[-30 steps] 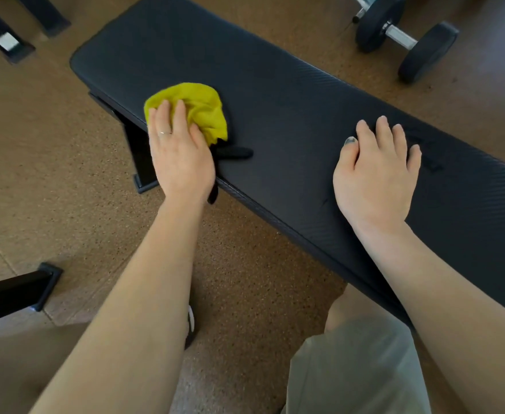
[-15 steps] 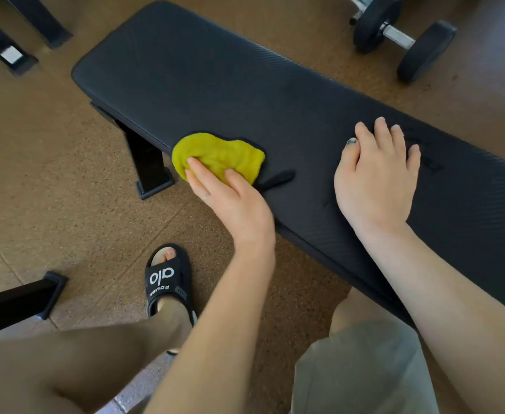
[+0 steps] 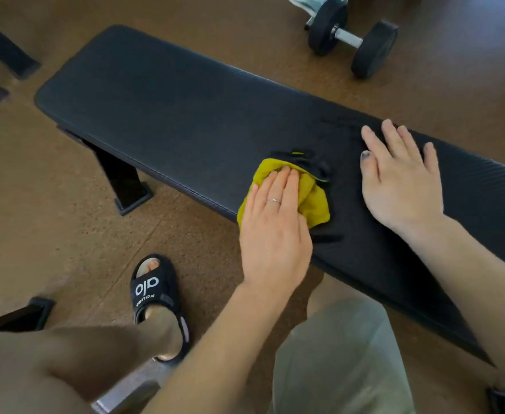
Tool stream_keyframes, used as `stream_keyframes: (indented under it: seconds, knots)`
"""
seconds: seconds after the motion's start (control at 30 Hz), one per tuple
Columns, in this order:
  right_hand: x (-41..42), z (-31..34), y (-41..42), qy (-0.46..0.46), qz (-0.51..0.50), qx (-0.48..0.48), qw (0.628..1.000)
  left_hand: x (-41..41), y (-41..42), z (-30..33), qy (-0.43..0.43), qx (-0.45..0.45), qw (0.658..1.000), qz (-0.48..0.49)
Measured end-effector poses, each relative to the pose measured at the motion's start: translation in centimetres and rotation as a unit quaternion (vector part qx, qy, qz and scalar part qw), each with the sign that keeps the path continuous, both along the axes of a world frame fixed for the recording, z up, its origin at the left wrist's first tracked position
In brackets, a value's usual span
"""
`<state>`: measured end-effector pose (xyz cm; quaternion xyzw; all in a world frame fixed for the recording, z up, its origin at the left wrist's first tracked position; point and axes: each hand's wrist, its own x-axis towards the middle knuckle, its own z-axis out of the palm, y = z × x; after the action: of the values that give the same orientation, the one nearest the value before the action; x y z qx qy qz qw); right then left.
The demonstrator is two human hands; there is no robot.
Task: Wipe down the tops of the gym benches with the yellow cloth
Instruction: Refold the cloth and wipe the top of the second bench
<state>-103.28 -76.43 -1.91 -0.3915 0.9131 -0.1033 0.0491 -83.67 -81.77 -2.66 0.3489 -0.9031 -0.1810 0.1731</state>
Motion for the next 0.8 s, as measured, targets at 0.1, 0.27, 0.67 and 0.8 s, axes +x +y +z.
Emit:
stream_keyframes:
  seconds: [0.1, 0.27, 0.67, 0.8]
  knots:
    - [-0.1, -0.7, 0.2, 0.010, -0.009, -0.010, 1.000, -1.0, -5.3, 0.8, -0.138, -0.052, 0.986, -0.080]
    - [-0.2, -0.9, 0.1, 0.018, 0.002, -0.008, 1.000, -6.4, -9.4, 1.8, -0.227, -0.055, 0.970, -0.074]
    - [-0.1, -0.9, -0.3, 0.020, -0.010, -0.031, 0.999, -3.9, -6.4, 2.1, -0.221, -0.080, 0.948, -0.214]
    - [0.1, -1.0, -0.4, 0.050, -0.018, -0.027, 0.998, -10.7, -10.2, 1.2, -0.222, -0.086, 0.952, -0.190]
